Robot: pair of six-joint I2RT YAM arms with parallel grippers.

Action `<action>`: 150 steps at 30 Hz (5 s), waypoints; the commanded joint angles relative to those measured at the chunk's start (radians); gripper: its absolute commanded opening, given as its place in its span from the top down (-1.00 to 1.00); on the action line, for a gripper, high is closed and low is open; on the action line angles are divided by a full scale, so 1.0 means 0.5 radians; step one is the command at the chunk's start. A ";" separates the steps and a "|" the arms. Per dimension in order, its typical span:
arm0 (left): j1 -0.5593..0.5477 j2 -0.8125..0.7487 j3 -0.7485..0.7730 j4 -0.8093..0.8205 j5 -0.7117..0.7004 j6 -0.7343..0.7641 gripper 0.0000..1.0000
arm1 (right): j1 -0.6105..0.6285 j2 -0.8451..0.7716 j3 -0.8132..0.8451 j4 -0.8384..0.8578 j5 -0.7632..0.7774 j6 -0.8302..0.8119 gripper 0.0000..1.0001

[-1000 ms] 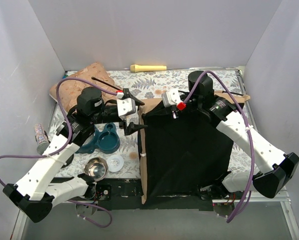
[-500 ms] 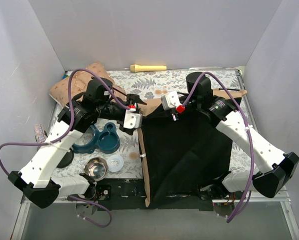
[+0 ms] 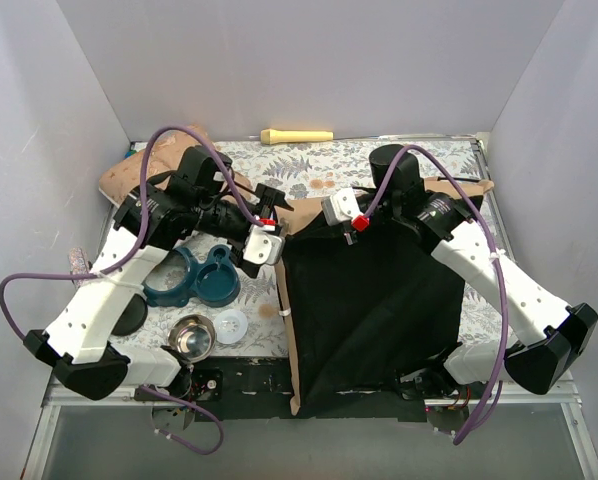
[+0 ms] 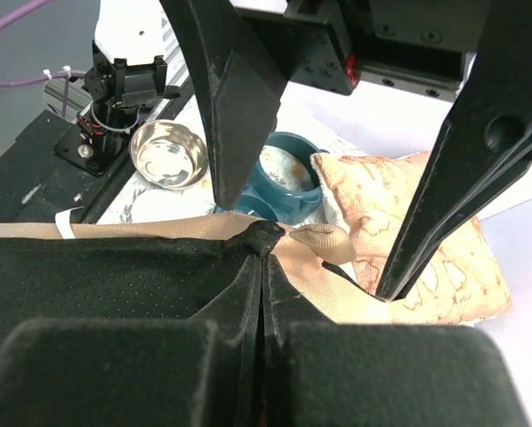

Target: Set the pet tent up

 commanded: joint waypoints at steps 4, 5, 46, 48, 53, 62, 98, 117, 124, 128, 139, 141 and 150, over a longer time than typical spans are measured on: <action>-0.029 0.041 0.147 -0.232 0.005 0.063 -0.92 | 0.010 0.013 0.128 -0.012 -0.068 -0.031 0.97; -0.032 0.029 0.101 -0.177 0.015 0.048 -0.90 | 0.010 0.022 0.137 -0.009 -0.074 -0.025 0.97; -0.007 -0.398 -0.903 1.590 -0.817 -3.042 1.00 | 0.093 -0.331 0.306 -0.220 1.368 0.954 -0.33; -0.007 -0.398 -0.915 1.642 -0.813 -3.112 1.00 | 0.093 -0.294 0.294 -0.281 1.374 0.957 -0.32; -0.013 -0.382 -0.949 1.719 -0.774 -3.244 1.00 | 0.096 -0.089 0.386 -0.420 1.555 0.954 -0.47; -0.032 -0.444 -1.028 1.891 -0.440 -3.146 1.00 | 0.096 0.025 0.269 -0.236 1.359 0.715 -0.52; 0.848 -0.827 -0.157 1.679 0.079 -3.308 -0.46 | -0.287 -0.165 0.269 -0.441 0.810 0.509 0.97; 1.079 -1.030 -0.952 2.507 0.358 -3.744 -0.08 | -0.293 -0.193 0.321 -0.595 0.668 0.442 0.97; 1.079 -0.938 -0.976 2.772 0.671 -3.989 0.83 | -0.293 -0.199 0.321 -0.576 0.656 0.478 0.97; 1.079 -0.935 -0.924 2.567 0.555 -4.103 1.00 | -0.293 -0.214 0.266 -0.463 0.631 0.586 0.68; 1.079 -1.036 -0.884 2.164 0.450 -4.036 1.00 | -0.241 -0.187 0.205 -0.131 0.509 0.957 -0.29; 1.079 -1.033 -0.884 2.164 0.472 -4.033 1.00 | -0.208 -0.153 0.220 -0.131 0.530 0.942 -0.43; 1.079 -0.999 -0.897 2.173 0.622 -4.060 1.00 | -0.131 0.077 0.450 -0.330 0.343 0.816 -0.41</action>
